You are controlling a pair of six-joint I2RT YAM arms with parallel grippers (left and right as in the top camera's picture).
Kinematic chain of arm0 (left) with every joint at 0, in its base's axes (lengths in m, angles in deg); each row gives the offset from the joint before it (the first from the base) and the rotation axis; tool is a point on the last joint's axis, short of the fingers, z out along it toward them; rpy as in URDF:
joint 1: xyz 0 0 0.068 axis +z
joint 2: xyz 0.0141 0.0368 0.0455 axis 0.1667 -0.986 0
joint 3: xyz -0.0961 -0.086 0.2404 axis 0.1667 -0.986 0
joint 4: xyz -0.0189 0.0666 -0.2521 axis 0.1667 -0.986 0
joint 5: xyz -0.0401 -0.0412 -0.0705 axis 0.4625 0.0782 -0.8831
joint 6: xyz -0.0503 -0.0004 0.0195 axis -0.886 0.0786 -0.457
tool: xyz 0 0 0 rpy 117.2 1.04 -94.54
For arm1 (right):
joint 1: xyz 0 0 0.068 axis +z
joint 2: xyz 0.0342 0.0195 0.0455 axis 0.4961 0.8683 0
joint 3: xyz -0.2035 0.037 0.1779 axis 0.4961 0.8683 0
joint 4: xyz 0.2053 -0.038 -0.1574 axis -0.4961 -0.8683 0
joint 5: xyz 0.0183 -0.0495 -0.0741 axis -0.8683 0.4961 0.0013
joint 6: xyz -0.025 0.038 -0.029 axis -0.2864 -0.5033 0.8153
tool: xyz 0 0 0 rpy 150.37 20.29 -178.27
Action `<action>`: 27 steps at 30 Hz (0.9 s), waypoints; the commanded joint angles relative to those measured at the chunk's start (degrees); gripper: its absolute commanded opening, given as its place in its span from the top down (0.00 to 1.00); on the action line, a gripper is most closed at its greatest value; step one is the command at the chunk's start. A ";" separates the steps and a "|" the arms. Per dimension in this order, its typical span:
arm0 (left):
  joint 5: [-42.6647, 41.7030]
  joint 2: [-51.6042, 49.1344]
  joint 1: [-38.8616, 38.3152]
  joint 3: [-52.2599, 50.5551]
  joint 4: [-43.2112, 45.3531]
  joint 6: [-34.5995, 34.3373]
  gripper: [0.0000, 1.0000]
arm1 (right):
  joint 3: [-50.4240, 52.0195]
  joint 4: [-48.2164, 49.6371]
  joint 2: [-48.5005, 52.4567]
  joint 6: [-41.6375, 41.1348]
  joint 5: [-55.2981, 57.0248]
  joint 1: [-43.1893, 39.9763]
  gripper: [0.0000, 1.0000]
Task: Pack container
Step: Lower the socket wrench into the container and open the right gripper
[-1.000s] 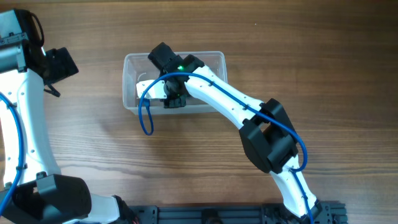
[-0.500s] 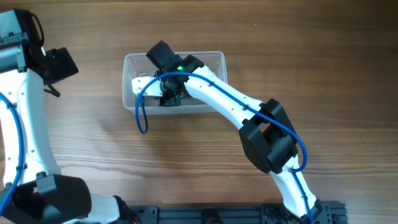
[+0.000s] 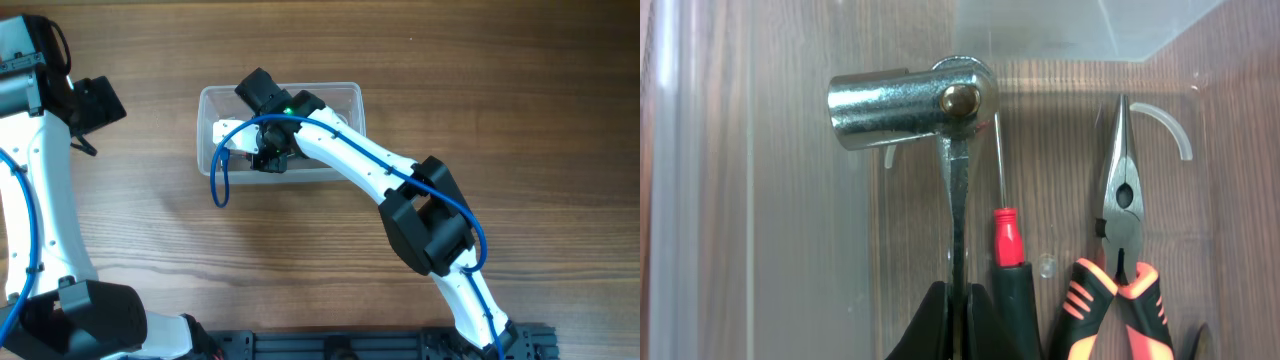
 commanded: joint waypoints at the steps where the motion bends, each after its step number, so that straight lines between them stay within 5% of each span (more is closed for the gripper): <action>1: 0.28 -0.15 0.20 -0.04 0.13 0.09 0.00 | 0.42 0.35 1.79 -2.38 -1.53 0.35 0.95; 25: 0.31 -0.15 0.22 -0.04 0.13 0.09 0.00 | 0.48 -5.86 1.92 5.84 5.38 -1.05 0.96; 27: 0.28 -0.15 0.22 -0.04 0.13 0.09 0.00 | 0.48 -5.86 2.01 5.84 5.38 -1.05 0.86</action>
